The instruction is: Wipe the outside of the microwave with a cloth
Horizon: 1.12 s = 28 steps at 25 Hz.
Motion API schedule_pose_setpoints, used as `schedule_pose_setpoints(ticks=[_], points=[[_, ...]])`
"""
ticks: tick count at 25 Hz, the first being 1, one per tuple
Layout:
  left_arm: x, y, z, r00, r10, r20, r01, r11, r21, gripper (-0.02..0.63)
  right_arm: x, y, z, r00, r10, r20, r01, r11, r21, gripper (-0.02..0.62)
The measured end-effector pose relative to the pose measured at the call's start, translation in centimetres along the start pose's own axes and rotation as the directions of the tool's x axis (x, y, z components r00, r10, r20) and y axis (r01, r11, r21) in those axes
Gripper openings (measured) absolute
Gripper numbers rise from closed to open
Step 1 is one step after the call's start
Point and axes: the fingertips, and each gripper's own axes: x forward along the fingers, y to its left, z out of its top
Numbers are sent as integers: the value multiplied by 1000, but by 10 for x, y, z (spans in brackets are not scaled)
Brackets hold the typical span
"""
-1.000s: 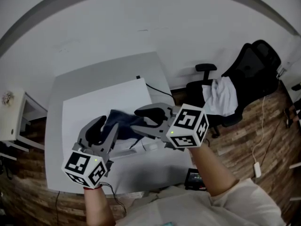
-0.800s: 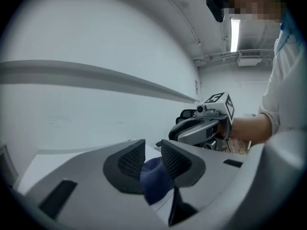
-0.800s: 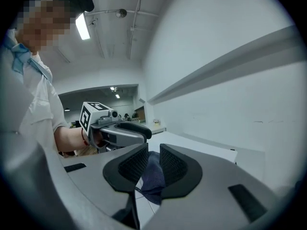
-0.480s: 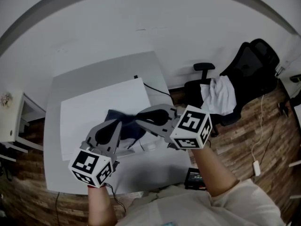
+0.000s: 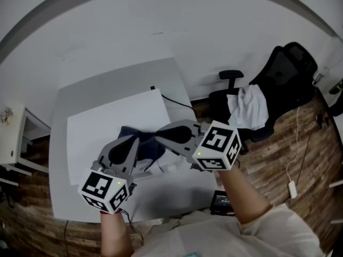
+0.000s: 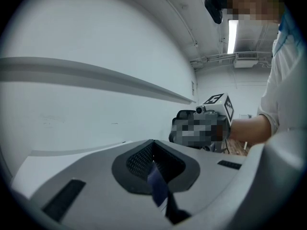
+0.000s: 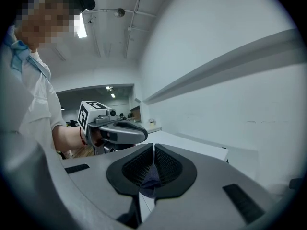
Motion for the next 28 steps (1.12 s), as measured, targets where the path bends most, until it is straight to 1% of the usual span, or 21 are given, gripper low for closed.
schedule_pose_setpoints(ticks=[5, 18, 28], points=[[1, -2, 3, 1000, -9, -1, 9, 1000, 0, 2, 0, -1, -3, 1000, -6, -27, 5, 1000, -19, 32], [6, -6, 5, 999, -31, 11, 31, 1000, 2, 2, -10, -2, -4, 1000, 6, -28, -6, 1000, -8, 32], [9, -12, 6, 999, -44, -2, 44, 999, 11, 2, -16, -5, -6, 1000, -2, -30, 2, 1000, -5, 32]])
